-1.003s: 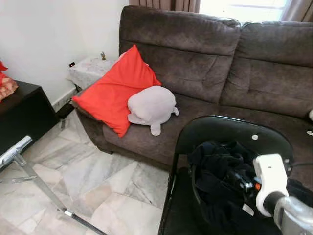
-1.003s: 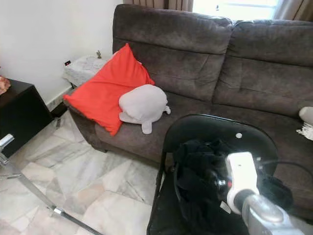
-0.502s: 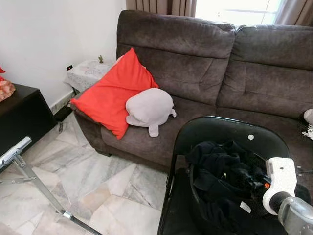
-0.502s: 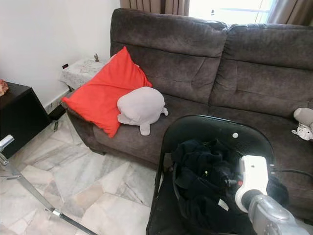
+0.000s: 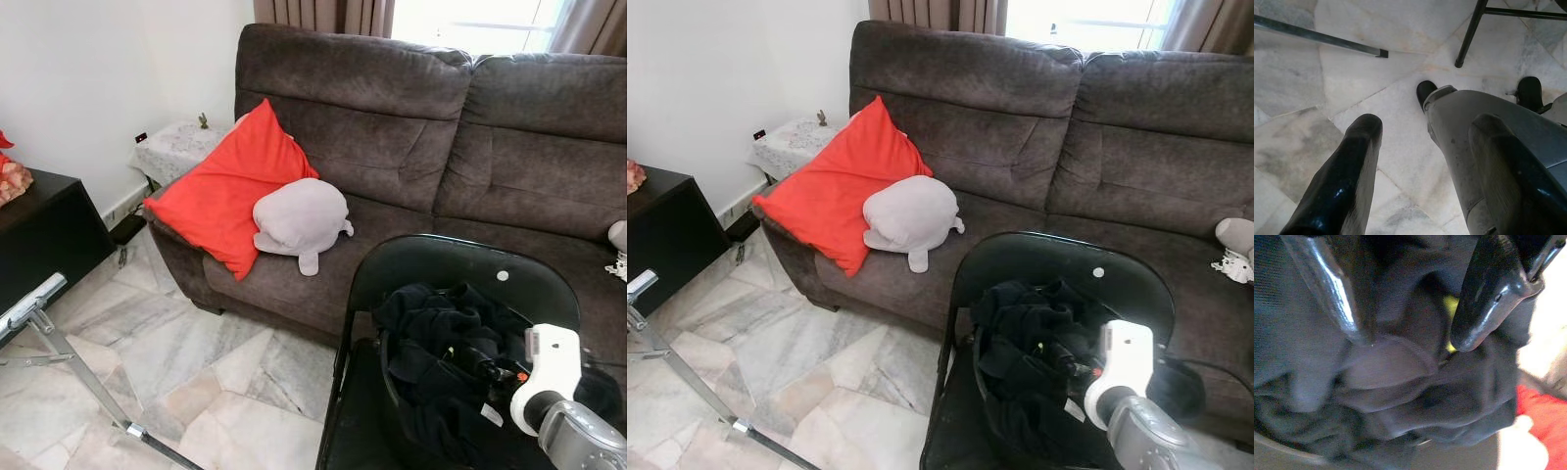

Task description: Hang hanger

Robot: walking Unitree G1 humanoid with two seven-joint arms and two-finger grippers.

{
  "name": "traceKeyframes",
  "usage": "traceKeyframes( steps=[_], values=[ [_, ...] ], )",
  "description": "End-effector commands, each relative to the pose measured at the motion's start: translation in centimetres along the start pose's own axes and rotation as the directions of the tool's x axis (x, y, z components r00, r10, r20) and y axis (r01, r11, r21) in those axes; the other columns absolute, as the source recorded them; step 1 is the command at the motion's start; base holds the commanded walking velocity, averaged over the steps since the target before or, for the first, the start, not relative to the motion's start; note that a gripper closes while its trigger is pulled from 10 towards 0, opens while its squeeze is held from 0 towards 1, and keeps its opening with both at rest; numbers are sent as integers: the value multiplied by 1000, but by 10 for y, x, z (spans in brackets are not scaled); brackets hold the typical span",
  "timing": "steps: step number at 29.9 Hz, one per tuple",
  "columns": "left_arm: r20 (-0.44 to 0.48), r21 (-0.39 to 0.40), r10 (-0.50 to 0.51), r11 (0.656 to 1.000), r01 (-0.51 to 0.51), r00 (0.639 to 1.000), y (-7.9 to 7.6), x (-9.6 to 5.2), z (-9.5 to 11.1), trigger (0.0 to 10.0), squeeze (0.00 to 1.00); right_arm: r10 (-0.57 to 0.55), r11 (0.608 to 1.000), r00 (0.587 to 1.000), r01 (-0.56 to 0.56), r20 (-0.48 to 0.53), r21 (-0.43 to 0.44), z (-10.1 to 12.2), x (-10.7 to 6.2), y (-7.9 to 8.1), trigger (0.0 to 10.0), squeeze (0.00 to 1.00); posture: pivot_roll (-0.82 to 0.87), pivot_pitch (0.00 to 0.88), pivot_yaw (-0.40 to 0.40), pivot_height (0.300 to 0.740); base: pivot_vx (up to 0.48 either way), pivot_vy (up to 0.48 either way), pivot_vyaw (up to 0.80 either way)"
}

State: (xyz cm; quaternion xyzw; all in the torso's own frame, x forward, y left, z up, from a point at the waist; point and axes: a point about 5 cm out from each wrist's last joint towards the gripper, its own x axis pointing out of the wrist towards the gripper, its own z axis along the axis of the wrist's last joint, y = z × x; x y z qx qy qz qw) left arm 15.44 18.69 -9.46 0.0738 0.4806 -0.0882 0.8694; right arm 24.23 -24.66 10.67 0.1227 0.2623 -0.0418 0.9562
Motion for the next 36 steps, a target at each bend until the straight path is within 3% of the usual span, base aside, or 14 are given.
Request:
traceKeyframes(
  steps=[1, 6, 12, 36],
  values=[
    [-30, 14, 2, 1000, -2, 1000, 3, -2, -8, 10000, 0, -40, 999, 998, 39, 41, 21, 6, -1, -5, 10000, 0, -88, 33, 37, 740, 0, 0, 0],
    [-35, 13, 1, 1000, 0, 999, 3, -2, -10, 10000, 0, -46, 998, 998, 44, 40, 46, 3, -5, -3, 10000, 0, -91, 41, 39, 740, 0, 0, 0],
    [-30, 9, 1, 1000, -1, 1000, 3, -2, -8, 10000, 0, 47, 998, 999, -48, 14, 48, -3, 1, 9, 10000, 0, -84, 41, 38, 740, 0, 0, 0],
    [-36, 10, -3, 1000, 4, 999, 4, -2, -9, 10000, 0, 24, 985, 1000, -22, -9, 169, -15, 7, 14, 10000, 0, -78, 48, 43, 740, 0, 0, 0]
  ],
)
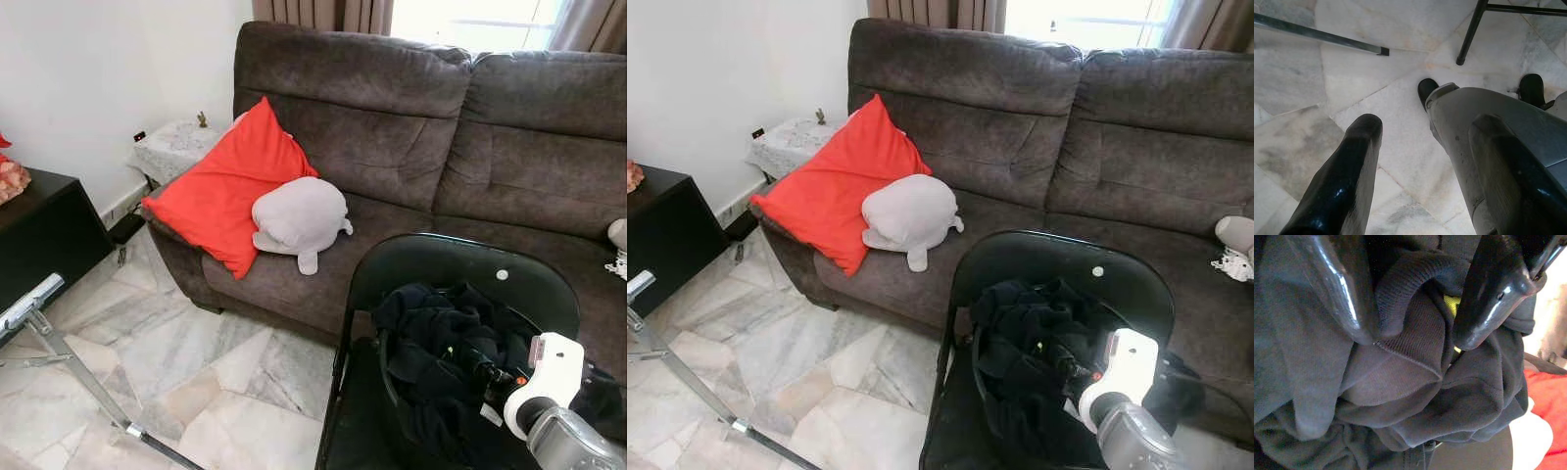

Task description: Hang hanger

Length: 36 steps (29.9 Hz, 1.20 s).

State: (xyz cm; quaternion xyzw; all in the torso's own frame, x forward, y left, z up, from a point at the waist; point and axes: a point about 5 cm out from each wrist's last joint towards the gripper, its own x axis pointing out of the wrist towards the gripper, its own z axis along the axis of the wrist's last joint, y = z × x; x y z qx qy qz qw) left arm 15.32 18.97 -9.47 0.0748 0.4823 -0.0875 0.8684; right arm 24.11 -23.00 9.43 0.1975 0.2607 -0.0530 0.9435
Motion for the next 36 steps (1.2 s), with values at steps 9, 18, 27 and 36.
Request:
traceKeyframes(
  steps=[9, 18, 27, 36],
  values=[
    [-36, 8, -11, 1000, 11, 999, 1, -2, -8, 10000, 0, 17, 999, 999, -16, -30, 38, -6, 3, 5, 10000, 0, -75, 48, 43, 740, 0, 0, 0],
    [-42, 26, -13, 1000, 14, 999, 1, -2, -8, 10000, 0, 20, 997, 997, -27, 79, 78, 1, -4, 12, 10000, 0, -86, 51, 47, 740, 0, 0, 0],
    [-35, 21, -16, 1000, 17, 999, 1, -1, -7, 10000, 0, 73, 995, 982, -83, 174, 49, 12, -10, 20, 10000, 0, -90, 49, 48, 740, 0, 0, 0],
    [-39, 26, -18, 999, 19, 999, 1, -2, -8, 10000, 0, -51, 992, 973, 24, 227, 121, 12, -21, 8, 10000, 0, -97, 54, 49, 740, 0, 0, 0]
  ],
)
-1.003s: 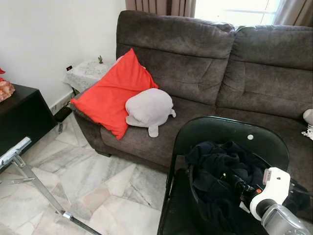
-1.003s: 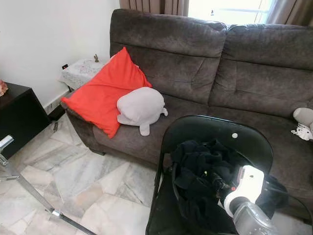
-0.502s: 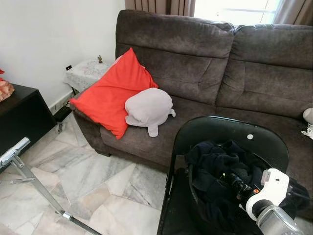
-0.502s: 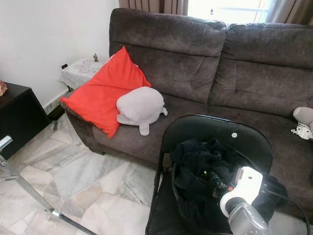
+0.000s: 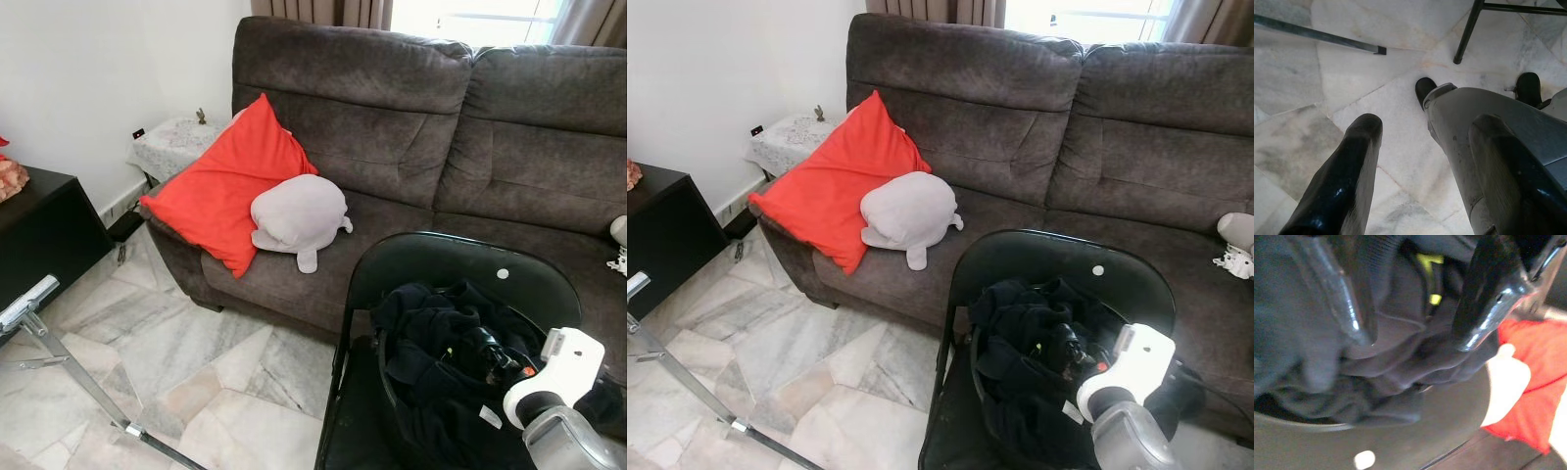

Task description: Hang hanger

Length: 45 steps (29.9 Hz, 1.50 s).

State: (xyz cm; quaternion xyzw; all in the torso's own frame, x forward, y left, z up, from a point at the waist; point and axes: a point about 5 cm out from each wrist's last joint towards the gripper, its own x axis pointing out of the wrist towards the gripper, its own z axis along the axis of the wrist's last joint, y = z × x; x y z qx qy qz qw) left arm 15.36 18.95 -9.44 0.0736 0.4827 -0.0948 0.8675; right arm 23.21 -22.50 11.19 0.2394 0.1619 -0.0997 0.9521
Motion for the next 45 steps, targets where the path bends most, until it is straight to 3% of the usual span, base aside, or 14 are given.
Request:
traceKeyframes(
  steps=[1, 24, 25, 27, 28, 45],
  values=[
    [-39, 21, -5, 1000, 6, 999, 1, -2, -9, 10000, 0, -26, 1000, 1000, 26, 8, 8, 1, -3, -3, 10000, 0, -99, 54, 51, 740, 0, 0, 0],
    [-39, 16, -4, 1000, 4, 999, 1, -2, -9, 10000, 0, -14, 998, 980, 24, -196, 49, -30, 6, -3, 10000, 0, -83, 51, 48, 740, 0, 0, 0],
    [-39, 16, -4, 1000, 5, 999, 1, -2, -9, 10000, 0, -14, 998, 981, 25, -193, 52, -31, 7, -3, 4588, 0, -83, 51, 48, 740, 0, 0, 0],
    [-39, 16, -4, 1000, 5, 999, 1, -2, -9, 10000, 0, -14, 998, 981, 24, -193, 54, -31, 7, -3, 4588, 0, -82, 51, 49, 740, 0, 0, 0],
    [-39, 15, -4, 1000, 4, 999, 1, -2, -9, 10000, 0, -11, 998, 981, 22, -191, 57, -31, 8, -3, 0, 0, -82, 51, 49, 740, 0, 0, 0],
    [-41, 13, -9, 1000, 10, 999, 1, -2, -10, 10000, 0, 46, 997, 986, -37, -162, 61, -24, 11, 7, 0, 0, -81, 50, 48, 740, 0, 0, 0]
  ],
)
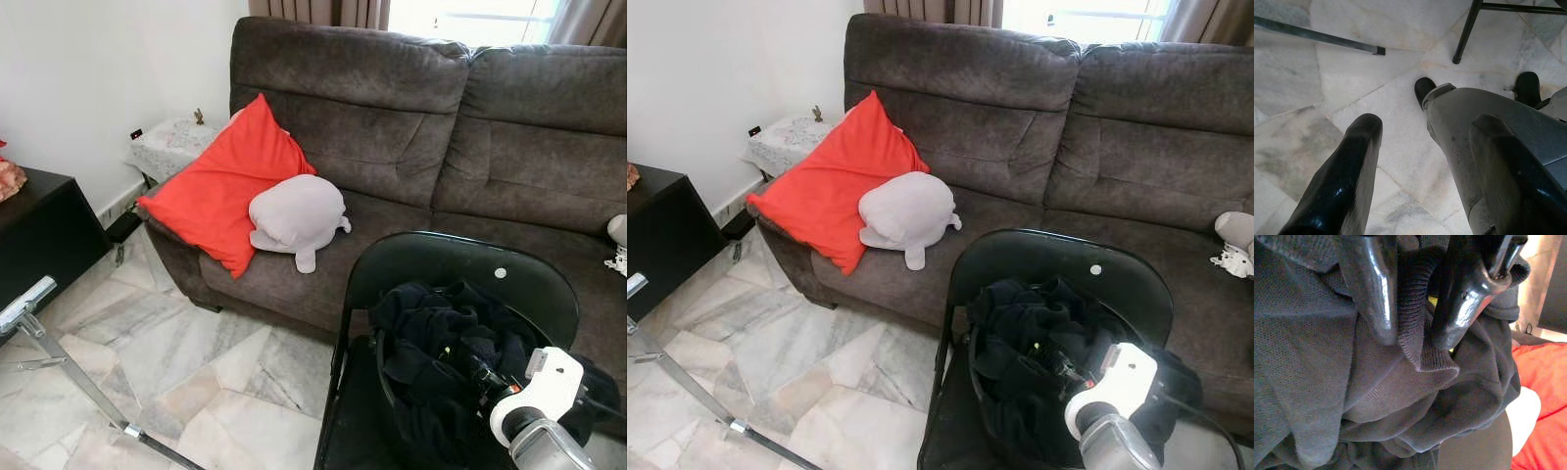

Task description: Hang hanger

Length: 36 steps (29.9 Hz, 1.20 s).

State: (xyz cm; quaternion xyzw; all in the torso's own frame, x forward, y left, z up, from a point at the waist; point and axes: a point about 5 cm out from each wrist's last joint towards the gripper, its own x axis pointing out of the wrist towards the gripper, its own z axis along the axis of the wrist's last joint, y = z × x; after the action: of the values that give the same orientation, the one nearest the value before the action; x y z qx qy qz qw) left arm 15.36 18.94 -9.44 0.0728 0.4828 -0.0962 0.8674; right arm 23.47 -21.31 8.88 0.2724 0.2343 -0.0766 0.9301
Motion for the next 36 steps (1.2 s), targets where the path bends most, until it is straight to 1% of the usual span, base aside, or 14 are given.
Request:
traceKeyframes(
  steps=[1, 9, 12, 13, 15, 16, 17, 20, 23, 30, 31, 33, 35, 36],
  values=[
    [-41, 13, -6, 1000, 7, 999, 1, -2, -10, 10000, 0, 27, 1000, 1000, -27, -2, 4, 0, 2, 6, 0, 0, -81, 50, 48, 740, 0, 0, 0],
    [-43, 12, -10, 1000, 11, 999, 1, -2, -9, 10000, 0, 31, 1000, 1000, -31, 0, 5, 0, 3, 7, 0, 0, -79, 49, 48, 740, 0, 0, 0],
    [-42, 13, -9, 1000, 10, 999, 1, -2, -9, 10000, 0, 21, 1000, 999, -22, 38, 10, 4, 3, 8, 0, 0, -81, 47, 50, 740, 0, 0, 0],
    [-42, 15, -10, 1000, 10, 999, 1, -2, -9, 10000, 0, 14, 1000, 993, -15, 118, 8, 13, 3, 9, 0, 0, -81, 47, 50, 740, 0, 0, 0],
    [-42, 16, -10, 1000, 11, 999, 1, -2, -9, 10000, 0, 15, 1000, 989, -16, 148, 11, 16, 2, 9, 0, 0, -81, 47, 50, 740, 0, 0, 0],
    [-41, 16, -9, 1000, 10, 999, 1, -2, -9, 10000, 0, 23, 998, 969, -37, 246, 49, 29, 0, 13, 0, 0, -82, 45, 52, 740, 0, 0, 0],
    [-41, 16, -9, 1000, 10, 999, 1, -2, -9, 10000, 0, 23, 998, 969, -37, 246, 49, 29, 0, 13, 0, 0, -82, 45, 52, 740, 0, 0, 0],
    [-39, 18, -11, 1000, 11, 999, 1, -2, -8, 10000, 0, 51, 993, 942, -82, 333, 80, 41, -3, 21, 0, 0, -84, 45, 54, 740, 0, 0, 0],
    [-37, 18, -11, 1000, 12, 999, 1, -2, -8, 10000, 0, 135, 980, 885, -186, 446, 72, 48, -13, 38, 0, 0, -88, 40, 53, 740, 0, 0, 0],
    [-37, 18, -12, 1000, 13, 999, 1, -1, -7, 10000, 0, 182, 969, 822, -242, 539, 41, 52, -31, 48, 0, 0, -100, 38, 53, 740, 0, 0, 0],
    [-36, 19, -13, 1000, 14, 999, 1, -1, -7, 10000, 0, 212, 964, 785, -265, 582, 6, 57, -41, 53, 0, 0, -108, 37, 53, 740, 0, 0, 0],
    [-35, 20, -14, 1000, 15, 999, 1, -1, -6, 10000, 0, 229, 962, 767, -274, 599, -18, 59, -45, 56, 0, 0, -112, 36, 53, 740, 0, 0, 0],
    [-33, 20, -17, 1000, 18, 999, 0, -1, -5, 10000, 0, 263, 957, 714, -276, 649, -84, 67, -54, 63, 0, 0, -119, 33, 52, 740, 0, 0, 0],
    [-32, 19, -17, 1000, 18, 999, 0, -1, -5, 10000, 0, 274, 955, 702, -277, 657, -102, 69, -55, 65, 0, 0, -119, 33, 52, 740, 0, 0, 0]
  ],
)
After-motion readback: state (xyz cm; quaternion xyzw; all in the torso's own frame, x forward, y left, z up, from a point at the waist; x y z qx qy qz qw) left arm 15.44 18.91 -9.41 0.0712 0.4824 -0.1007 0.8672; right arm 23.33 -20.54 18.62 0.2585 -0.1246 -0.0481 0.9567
